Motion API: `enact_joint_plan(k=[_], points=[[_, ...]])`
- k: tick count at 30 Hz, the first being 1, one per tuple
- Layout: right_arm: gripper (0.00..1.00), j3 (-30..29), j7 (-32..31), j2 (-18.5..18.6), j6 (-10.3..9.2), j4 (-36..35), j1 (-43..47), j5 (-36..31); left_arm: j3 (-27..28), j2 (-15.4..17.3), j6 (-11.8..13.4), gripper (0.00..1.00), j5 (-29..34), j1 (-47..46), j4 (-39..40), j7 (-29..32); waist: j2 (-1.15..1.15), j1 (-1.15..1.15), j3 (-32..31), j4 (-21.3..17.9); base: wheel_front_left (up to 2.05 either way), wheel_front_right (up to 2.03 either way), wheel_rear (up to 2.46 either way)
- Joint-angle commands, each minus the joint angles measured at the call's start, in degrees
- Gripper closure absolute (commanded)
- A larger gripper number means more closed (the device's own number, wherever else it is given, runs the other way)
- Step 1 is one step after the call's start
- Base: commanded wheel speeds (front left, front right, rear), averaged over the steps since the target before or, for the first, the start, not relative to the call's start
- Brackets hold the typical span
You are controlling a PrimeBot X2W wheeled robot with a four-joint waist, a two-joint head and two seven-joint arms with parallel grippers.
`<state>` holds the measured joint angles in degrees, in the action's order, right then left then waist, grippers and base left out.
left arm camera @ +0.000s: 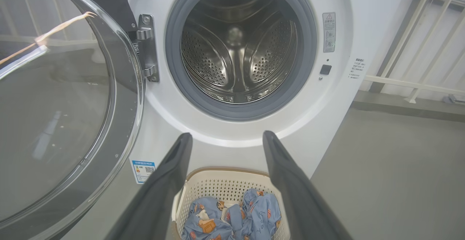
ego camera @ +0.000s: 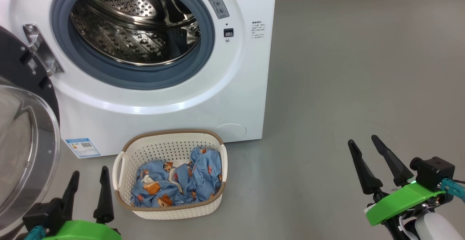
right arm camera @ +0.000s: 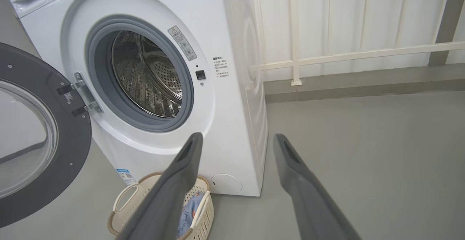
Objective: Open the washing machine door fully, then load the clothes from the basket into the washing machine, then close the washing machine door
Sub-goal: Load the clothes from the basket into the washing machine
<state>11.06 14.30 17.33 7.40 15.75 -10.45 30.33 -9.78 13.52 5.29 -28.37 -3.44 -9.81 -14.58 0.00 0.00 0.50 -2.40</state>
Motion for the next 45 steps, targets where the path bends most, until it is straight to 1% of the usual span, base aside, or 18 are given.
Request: enact_joint_plan(k=[1, 9, 22, 27, 32, 45], points=[[0.0, 1.3, 0.7, 0.8, 0.09, -1.3, -1.3, -0.3, 2.3, 1.2, 0.1, 0.0, 0.9, -2.0, 0.8, -0.4, 0.0, 0.0, 0.1, 0.1, 0.21, -0.21, 0.0], [0.0, 1.6, 0.7, 0.9, 0.09, -1.2, -1.4, -0.1, 2.5, 1.1, 0.2, 0.0, 1.0, -2.2, 0.6, -0.4, 0.0, 0.0, 0.1, 0.2, 0.83, -0.83, 0.0], [0.0, 1.6, 0.7, 0.7, 0.09, -1.4, -1.3, -0.1, 3.1, 1.2, 0.4, 0.0, 1.1, -2.3, 1.0, -0.4, 0.0, 0.0, 0.4, 0.5, 1.75, -1.75, 0.0], [0.0, 1.6, 0.7, 0.6, 0.09, -1.5, -1.4, 0.0, 3.3, 1.1, 0.1, 0.0, 1.2, -2.4, 1.3, -0.4, 0.0, 0.0, 0.7, 0.6, 1.23, -1.23, 0.0], [0.0, 1.5, 0.7, 0.4, 0.09, -1.5, -1.5, 0.0, 3.1, 1.1, 0.1, 0.0, 1.1, -2.5, 1.0, -0.4, 0.0, 0.0, 0.9, 0.7, 0.55, -0.55, 0.0], [0.0, 1.6, 0.7, 0.2, 0.09, -1.6, -1.6, 0.0, 2.8, 1.3, 0.8, 0.0, 1.3, -2.6, 1.2, -0.4, 0.0, 0.0, 1.3, 0.8, 0.01, -0.01, 0.0]])
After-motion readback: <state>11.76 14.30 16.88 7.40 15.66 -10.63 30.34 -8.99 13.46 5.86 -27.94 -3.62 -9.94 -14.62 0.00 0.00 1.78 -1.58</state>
